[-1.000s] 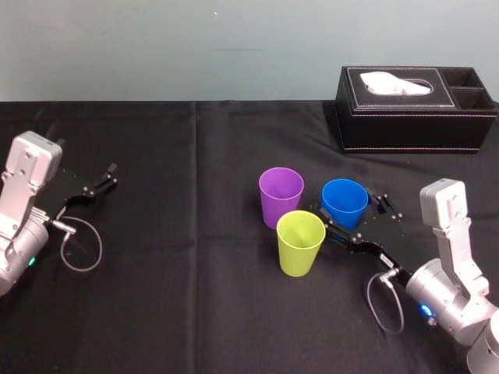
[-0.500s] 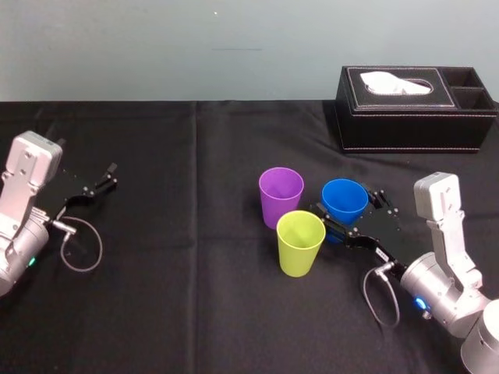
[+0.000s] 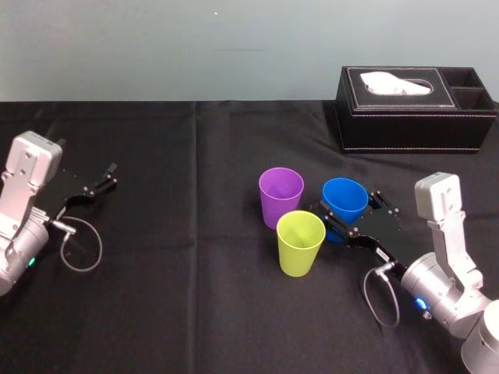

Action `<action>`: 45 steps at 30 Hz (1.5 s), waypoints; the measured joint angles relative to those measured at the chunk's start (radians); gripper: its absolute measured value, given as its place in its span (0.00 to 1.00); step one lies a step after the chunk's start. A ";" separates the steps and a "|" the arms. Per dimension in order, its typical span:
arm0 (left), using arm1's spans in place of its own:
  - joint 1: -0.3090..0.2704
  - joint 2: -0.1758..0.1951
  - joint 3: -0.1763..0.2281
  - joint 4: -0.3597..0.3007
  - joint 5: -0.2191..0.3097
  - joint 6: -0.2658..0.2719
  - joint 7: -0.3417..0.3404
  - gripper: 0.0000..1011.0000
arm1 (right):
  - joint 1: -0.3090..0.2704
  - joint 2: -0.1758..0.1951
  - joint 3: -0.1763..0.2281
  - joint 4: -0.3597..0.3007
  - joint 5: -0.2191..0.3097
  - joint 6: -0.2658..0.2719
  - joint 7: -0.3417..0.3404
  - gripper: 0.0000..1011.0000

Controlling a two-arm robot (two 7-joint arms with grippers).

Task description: Stack the three plastic cups sequentially using one hand.

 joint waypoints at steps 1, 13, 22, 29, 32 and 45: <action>0.000 0.000 0.000 0.000 0.000 0.000 0.000 1.00 | 0.000 0.000 0.000 0.000 0.000 0.000 0.000 0.79; 0.000 0.000 0.000 0.000 0.000 0.000 0.000 1.00 | -0.001 0.000 0.006 -0.012 -0.019 -0.005 -0.005 0.73; 0.000 0.000 0.000 0.000 0.000 0.000 0.000 1.00 | 0.014 -0.001 0.038 -0.056 -0.031 0.057 -0.003 0.72; 0.000 0.000 0.000 0.000 0.000 0.000 0.000 1.00 | 0.038 0.011 0.069 -0.134 -0.020 0.154 0.029 0.72; 0.000 0.000 0.000 0.000 0.000 0.000 0.000 1.00 | 0.053 0.010 0.077 -0.163 -0.010 0.196 0.045 0.72; 0.000 0.000 0.000 0.000 0.000 0.000 0.000 1.00 | 0.136 -0.006 0.042 -0.196 0.011 0.275 0.101 0.72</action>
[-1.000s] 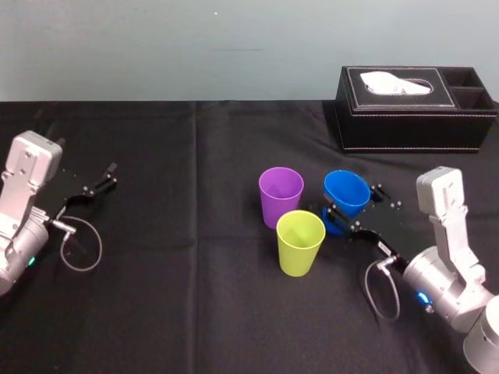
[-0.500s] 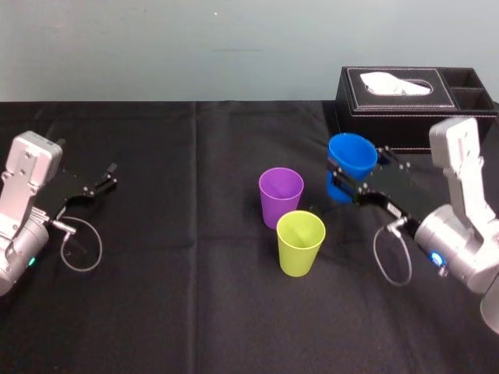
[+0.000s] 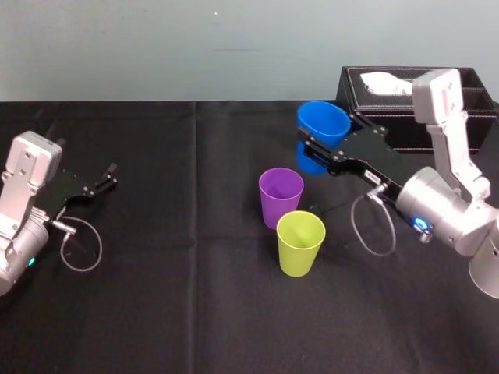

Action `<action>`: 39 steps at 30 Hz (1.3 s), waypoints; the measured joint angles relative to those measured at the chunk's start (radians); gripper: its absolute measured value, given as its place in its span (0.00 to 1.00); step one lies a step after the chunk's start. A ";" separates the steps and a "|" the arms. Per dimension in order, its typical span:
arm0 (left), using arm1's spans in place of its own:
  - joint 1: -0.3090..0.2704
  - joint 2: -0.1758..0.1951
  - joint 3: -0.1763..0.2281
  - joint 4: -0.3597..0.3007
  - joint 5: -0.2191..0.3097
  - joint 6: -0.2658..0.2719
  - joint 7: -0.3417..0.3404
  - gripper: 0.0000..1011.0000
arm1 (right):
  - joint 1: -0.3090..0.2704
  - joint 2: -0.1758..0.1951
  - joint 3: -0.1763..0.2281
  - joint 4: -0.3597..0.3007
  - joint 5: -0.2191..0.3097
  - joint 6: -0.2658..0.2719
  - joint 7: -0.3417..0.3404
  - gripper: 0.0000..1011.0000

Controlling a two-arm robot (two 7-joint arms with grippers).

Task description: Stack the three plastic cups sequentially using one hand.

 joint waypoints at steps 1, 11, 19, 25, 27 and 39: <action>0.000 0.000 0.000 0.000 0.000 0.000 0.000 1.00 | 0.010 -0.002 -0.009 0.001 0.001 0.003 0.006 0.72; 0.000 0.000 0.000 0.000 0.000 0.000 0.000 1.00 | 0.052 -0.008 -0.066 0.048 0.008 0.008 0.046 0.72; 0.000 0.000 0.000 0.000 0.000 0.000 0.000 1.00 | 0.066 -0.007 -0.090 0.081 0.018 0.007 0.059 0.72; 0.000 0.000 0.000 0.000 0.000 0.000 0.000 1.00 | 0.074 -0.007 -0.102 0.100 0.018 0.000 0.062 0.72; 0.000 0.000 0.000 0.000 0.000 0.000 0.000 1.00 | 0.078 -0.007 -0.105 0.108 0.019 -0.004 0.065 0.72; 0.000 0.000 0.000 0.000 0.000 0.000 0.000 1.00 | 0.098 -0.013 -0.123 0.152 0.010 -0.017 0.068 0.72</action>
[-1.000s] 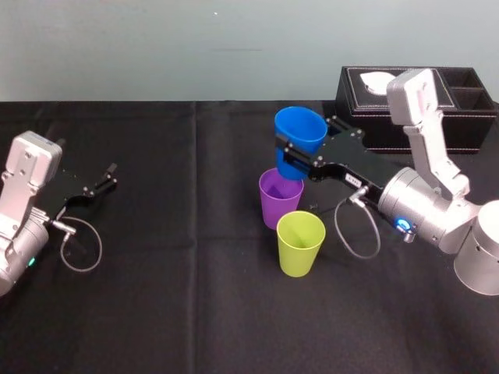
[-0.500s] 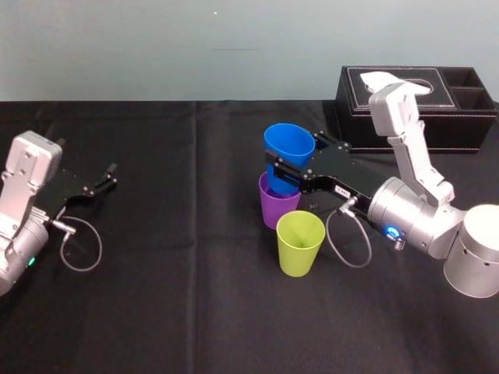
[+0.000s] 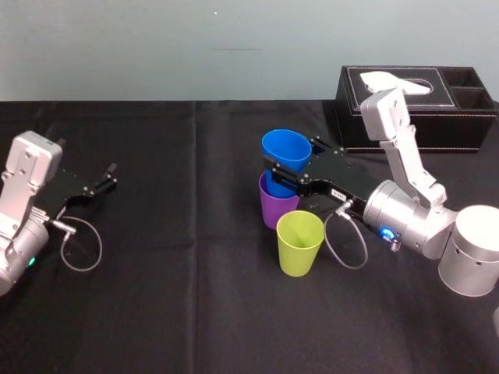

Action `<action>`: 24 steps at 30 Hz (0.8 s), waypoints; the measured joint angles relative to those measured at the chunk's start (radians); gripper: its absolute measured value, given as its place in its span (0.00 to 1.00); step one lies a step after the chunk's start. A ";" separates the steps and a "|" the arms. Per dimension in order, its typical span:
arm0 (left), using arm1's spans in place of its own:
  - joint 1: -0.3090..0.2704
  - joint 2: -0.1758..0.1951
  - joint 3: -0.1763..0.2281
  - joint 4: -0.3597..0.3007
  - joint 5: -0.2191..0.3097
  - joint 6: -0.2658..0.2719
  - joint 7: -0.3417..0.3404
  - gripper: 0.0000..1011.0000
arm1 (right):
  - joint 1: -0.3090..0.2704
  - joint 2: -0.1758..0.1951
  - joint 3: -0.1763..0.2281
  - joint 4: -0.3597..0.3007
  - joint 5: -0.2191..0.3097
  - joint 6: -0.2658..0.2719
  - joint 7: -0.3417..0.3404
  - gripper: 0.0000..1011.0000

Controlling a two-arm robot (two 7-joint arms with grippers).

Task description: Stack the three plastic cups sequentially using one hand.

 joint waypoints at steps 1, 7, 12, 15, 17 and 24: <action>0.000 0.000 0.000 0.000 0.000 0.000 0.000 1.00 | 0.002 -0.001 -0.002 0.005 -0.003 0.000 0.000 0.72; 0.000 0.000 0.000 0.000 0.000 0.000 0.000 1.00 | 0.005 -0.003 -0.008 0.022 -0.011 0.000 -0.001 0.72; 0.000 0.000 0.000 0.000 0.000 0.000 0.000 1.00 | 0.007 -0.006 -0.014 0.037 -0.018 0.005 -0.001 0.72; 0.000 0.000 0.000 0.000 0.000 0.000 0.000 1.00 | 0.007 -0.007 -0.015 0.042 -0.019 0.006 -0.001 0.72; 0.000 0.000 0.000 0.000 0.000 0.000 0.000 1.00 | 0.007 -0.009 -0.017 0.046 -0.021 0.007 0.000 0.72; 0.000 0.000 0.000 0.000 0.000 0.000 0.000 1.00 | 0.006 -0.011 -0.018 0.049 -0.026 0.013 -0.001 0.72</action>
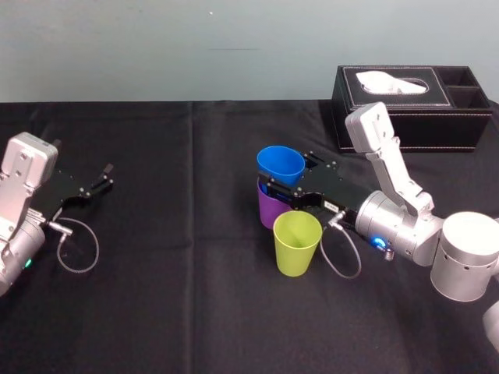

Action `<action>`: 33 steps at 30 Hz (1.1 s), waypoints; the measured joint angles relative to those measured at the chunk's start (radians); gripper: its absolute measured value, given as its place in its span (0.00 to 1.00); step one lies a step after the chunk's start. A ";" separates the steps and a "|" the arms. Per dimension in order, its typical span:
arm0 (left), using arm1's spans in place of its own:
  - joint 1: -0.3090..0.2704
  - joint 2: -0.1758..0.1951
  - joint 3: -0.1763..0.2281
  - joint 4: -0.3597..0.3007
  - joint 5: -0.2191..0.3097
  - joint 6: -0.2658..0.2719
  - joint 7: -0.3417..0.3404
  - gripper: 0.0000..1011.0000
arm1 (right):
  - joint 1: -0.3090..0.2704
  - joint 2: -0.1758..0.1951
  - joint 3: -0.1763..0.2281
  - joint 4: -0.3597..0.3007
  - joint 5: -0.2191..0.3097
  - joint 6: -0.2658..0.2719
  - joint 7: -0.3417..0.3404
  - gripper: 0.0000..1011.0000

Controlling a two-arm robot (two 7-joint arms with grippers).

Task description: Stack the three plastic cups sequentially using one hand.

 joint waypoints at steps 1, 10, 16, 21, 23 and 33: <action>0.000 0.000 0.000 0.000 0.000 0.000 0.000 1.00 | 0.000 -0.001 -0.001 0.001 -0.001 0.000 0.000 0.72; 0.000 0.000 0.000 0.000 0.000 0.000 0.000 1.00 | 0.000 -0.001 -0.001 0.002 -0.003 0.000 0.000 0.72; 0.000 0.000 0.000 0.000 0.000 0.000 0.000 1.00 | 0.000 0.000 -0.001 0.001 -0.003 0.001 0.000 0.81; 0.000 0.000 0.000 0.000 0.000 0.000 0.000 1.00 | 0.000 0.000 -0.001 0.000 -0.003 0.001 0.000 0.94; 0.000 0.000 0.000 0.000 0.000 0.000 0.000 1.00 | -0.001 0.000 0.000 0.000 -0.003 0.001 0.000 0.98; 0.000 0.000 0.000 0.000 0.000 0.000 0.000 1.00 | -0.020 0.014 0.014 -0.038 -0.002 -0.038 0.002 0.99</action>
